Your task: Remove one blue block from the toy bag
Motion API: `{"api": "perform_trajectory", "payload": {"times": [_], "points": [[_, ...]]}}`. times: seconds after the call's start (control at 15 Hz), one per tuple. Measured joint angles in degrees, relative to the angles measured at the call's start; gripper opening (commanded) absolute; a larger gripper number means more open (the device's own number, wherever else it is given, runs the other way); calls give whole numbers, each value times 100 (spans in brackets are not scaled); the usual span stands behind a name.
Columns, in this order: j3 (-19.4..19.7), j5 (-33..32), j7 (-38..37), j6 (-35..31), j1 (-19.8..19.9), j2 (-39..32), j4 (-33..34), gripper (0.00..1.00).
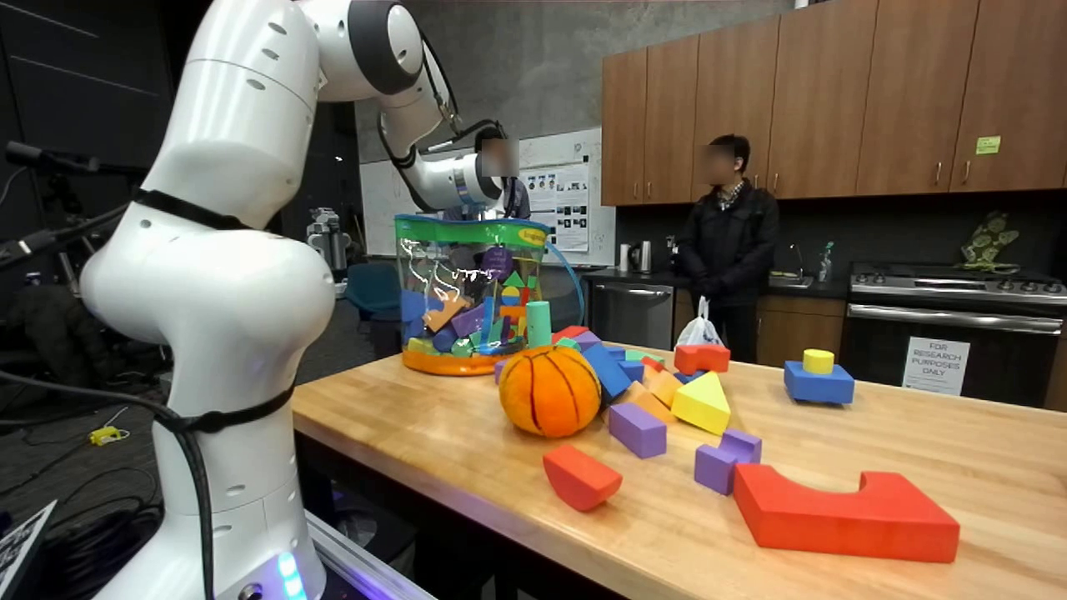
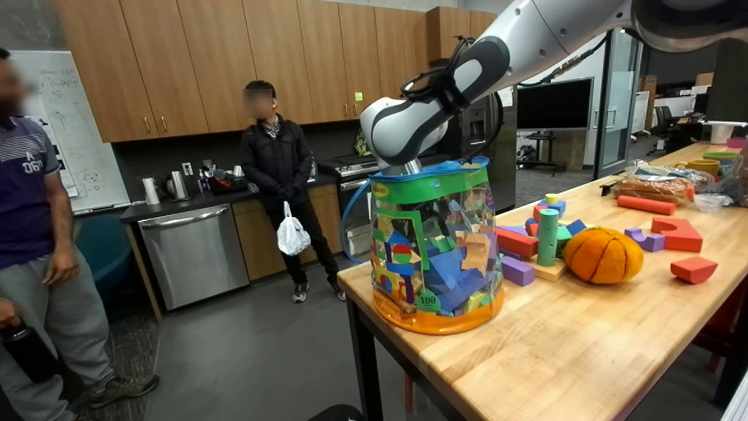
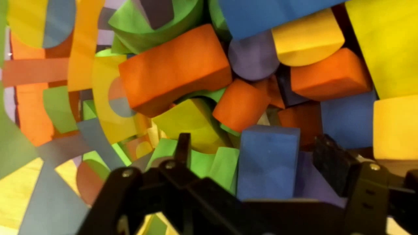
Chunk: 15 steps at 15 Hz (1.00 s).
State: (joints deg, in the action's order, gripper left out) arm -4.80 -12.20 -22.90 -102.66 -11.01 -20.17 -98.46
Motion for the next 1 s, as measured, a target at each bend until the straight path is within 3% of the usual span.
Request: {"api": "perform_trajectory", "payload": {"times": [0.4,0.6,0.8,1.0], "points": [[0,175,107,-175,12,-3,-49,16],[2,202,110,-203,14,-3,-56,13],[7,221,110,-270,23,6,-64,2],[21,221,109,-415,39,73,-110,3]]}}
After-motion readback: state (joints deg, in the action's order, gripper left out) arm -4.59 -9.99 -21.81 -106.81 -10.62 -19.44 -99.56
